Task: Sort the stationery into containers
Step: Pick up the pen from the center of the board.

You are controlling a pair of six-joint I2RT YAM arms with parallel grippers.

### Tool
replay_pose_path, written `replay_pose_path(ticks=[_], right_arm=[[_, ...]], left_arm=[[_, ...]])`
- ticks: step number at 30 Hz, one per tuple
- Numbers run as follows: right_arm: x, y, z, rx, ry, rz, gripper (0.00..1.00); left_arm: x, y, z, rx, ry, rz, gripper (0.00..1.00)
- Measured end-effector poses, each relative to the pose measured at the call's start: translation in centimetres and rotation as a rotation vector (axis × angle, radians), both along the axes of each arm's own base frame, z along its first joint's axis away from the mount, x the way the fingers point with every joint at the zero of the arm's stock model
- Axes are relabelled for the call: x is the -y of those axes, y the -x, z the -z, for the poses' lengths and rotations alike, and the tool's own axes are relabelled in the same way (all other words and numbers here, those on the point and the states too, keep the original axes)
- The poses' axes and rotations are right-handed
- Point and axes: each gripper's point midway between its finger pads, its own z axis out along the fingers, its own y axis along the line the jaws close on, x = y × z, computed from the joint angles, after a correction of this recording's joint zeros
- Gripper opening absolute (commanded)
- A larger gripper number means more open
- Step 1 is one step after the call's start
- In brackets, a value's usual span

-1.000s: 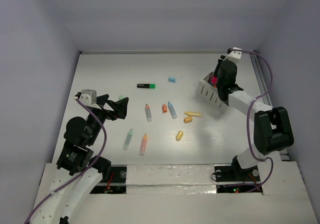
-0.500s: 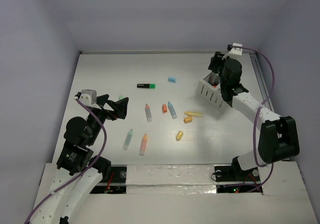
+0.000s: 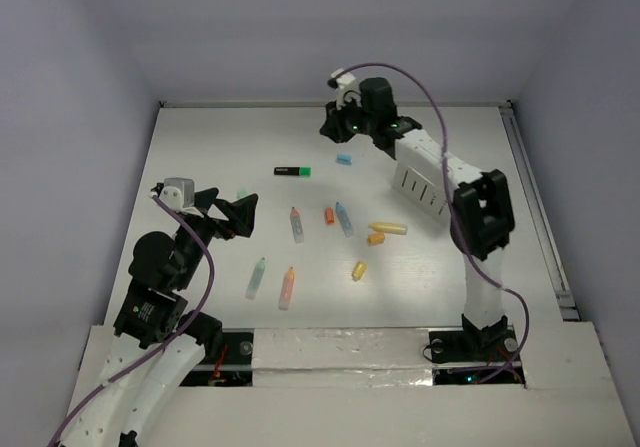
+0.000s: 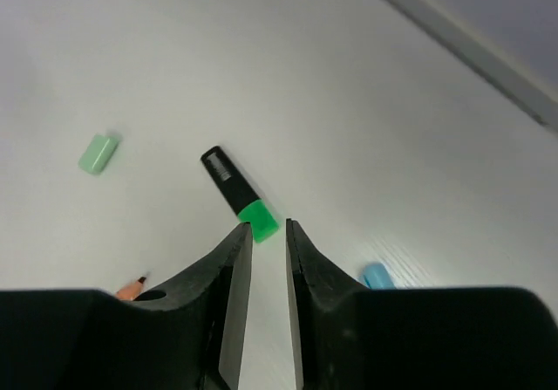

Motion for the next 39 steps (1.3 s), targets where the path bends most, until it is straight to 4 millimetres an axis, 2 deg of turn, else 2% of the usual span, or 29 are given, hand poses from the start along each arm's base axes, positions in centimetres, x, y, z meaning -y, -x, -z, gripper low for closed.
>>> replay_pose_path(ticks=[2, 3, 6, 9, 16, 18, 19, 23, 24, 27, 30, 32, 35, 38, 39], right_arm=[[-2.9, 0.3, 2.6, -0.049, 0.059, -0.083, 0.38], [-4.1, 0.5, 4.0, -0.074, 0.087, -0.116, 0.53], [-6.8, 1.0, 7.1, -0.113, 0.159, -0.179, 0.80], [-8.7, 1.8, 9.8, -0.135, 0.225, -0.224, 0.89], [-11.1, 1.5, 13.5, -0.108, 0.343, -0.244, 0.94], [-11.3, 1.0, 13.8, -0.086, 0.359, -0.236, 0.94], [-11.5, 0.9, 14.9, -0.090, 0.375, -0.236, 0.94], [-11.4, 0.3, 16.8, -0.095, 0.404, -0.224, 0.91], [-11.4, 0.2, 17.3, -0.097, 0.409, -0.221, 0.86], [-11.2, 0.0, 18.6, -0.111, 0.425, -0.210, 0.78], [-11.1, -0.4, 18.8, -0.106, 0.429, -0.197, 0.68], [-11.0, -0.6, 18.7, -0.101, 0.435, -0.187, 0.68], [-10.9, -0.9, 18.8, -0.088, 0.441, -0.176, 0.48], [-10.8, -1.0, 18.8, -0.080, 0.453, -0.170, 0.42], [-10.7, -1.1, 18.9, -0.078, 0.457, -0.168, 0.37]], left_arm=[[0.0, 0.0, 0.0, 0.000, 0.000, 0.000, 0.99], [0.0, 0.0, 0.0, 0.000, 0.000, 0.000, 0.99], [0.0, 0.0, 0.0, 0.000, 0.000, 0.001, 0.99], [0.0, 0.0, 0.0, 0.000, 0.000, 0.002, 0.99], [0.1, 0.0, 0.0, 0.000, 0.000, 0.004, 0.99], [0.1, 0.0, 0.0, 0.000, 0.000, 0.004, 0.99], [0.1, 0.0, 0.0, 0.000, 0.000, 0.004, 0.99], [0.1, 0.0, 0.0, 0.000, 0.000, 0.004, 0.99], [0.1, 0.0, 0.0, 0.000, 0.000, 0.004, 0.99], [0.1, 0.0, 0.0, 0.000, 0.000, 0.004, 0.99], [0.1, 0.0, 0.0, 0.000, 0.000, 0.004, 0.99], [0.1, 0.0, 0.0, 0.000, 0.000, 0.004, 0.99], [0.1, 0.0, 0.0, 0.000, 0.000, 0.004, 0.99], [0.1, 0.0, 0.0, 0.000, 0.000, 0.004, 0.99], [0.1, 0.0, 0.0, 0.000, 0.000, 0.004, 0.99]])
